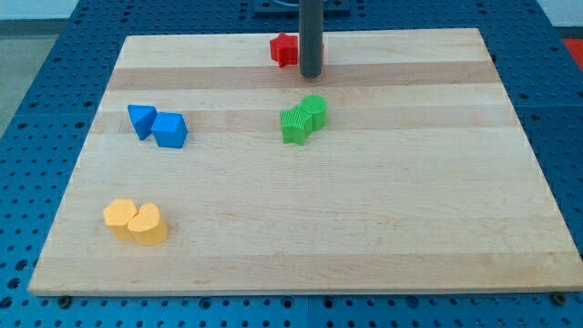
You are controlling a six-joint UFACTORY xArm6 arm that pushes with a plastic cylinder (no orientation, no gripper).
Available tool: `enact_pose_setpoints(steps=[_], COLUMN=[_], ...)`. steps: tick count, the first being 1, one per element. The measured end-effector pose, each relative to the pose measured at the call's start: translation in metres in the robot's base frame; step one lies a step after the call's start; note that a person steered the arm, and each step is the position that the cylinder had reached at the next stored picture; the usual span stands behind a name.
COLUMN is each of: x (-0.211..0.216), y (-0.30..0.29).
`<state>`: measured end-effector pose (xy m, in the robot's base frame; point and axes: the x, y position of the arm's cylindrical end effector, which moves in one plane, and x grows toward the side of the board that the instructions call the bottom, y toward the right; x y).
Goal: Move the yellow hexagon slightly left
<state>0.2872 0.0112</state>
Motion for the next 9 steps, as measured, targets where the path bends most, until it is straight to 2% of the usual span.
enact_pose_setpoints(steps=[2,5,8,9], x=[0.009,0.082,0.160,0.170], y=[-0.005,-0.092,-0.096,-0.080])
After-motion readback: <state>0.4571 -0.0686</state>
